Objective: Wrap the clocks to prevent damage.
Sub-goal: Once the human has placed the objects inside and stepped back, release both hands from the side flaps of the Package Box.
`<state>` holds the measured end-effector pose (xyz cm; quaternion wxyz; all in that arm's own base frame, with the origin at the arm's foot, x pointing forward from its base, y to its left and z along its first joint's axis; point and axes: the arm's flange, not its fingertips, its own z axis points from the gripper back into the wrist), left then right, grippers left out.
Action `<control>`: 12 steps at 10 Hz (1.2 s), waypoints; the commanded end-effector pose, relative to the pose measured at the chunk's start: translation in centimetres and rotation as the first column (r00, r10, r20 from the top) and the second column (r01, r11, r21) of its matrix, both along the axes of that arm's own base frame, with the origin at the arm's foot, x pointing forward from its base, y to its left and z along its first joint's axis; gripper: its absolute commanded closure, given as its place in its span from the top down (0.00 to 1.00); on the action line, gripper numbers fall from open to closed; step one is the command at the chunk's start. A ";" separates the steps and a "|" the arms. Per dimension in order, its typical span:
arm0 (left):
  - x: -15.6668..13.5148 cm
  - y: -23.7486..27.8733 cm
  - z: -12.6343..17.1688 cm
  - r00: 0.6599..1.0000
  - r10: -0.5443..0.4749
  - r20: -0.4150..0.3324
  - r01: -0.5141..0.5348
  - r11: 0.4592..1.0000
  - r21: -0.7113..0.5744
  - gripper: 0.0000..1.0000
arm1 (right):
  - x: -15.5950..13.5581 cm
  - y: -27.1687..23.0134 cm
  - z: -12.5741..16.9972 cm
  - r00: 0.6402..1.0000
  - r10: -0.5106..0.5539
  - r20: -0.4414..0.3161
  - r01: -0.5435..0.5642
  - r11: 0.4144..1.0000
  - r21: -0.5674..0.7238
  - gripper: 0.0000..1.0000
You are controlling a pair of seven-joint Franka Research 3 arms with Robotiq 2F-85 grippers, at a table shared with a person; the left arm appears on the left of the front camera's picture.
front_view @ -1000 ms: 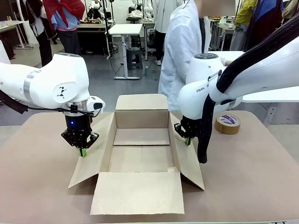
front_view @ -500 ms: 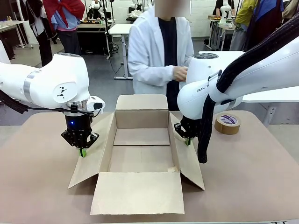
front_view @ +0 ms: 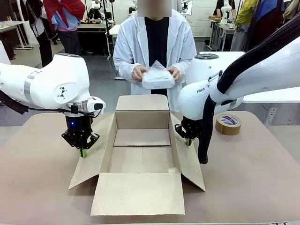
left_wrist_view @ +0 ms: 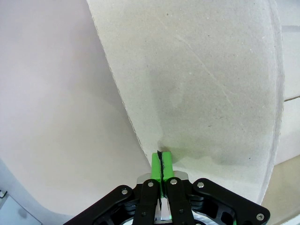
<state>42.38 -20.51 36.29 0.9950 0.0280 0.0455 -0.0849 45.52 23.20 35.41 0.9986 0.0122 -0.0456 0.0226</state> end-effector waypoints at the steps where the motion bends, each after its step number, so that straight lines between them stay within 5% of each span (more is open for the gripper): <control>1: 0.0 0.1 0.0 1.000 -0.004 0.006 0.004 1.000 0.004 0.01 | -0.3 0.1 -0.1 1.000 -0.002 0.000 0.002 1.000 -0.001 0.01; 12: 0.0 0.1 0.0 1.000 -0.004 0.006 0.004 1.000 0.004 0.01 | -0.3 0.1 -0.1 1.000 -0.002 0.000 0.002 1.000 -0.001 0.01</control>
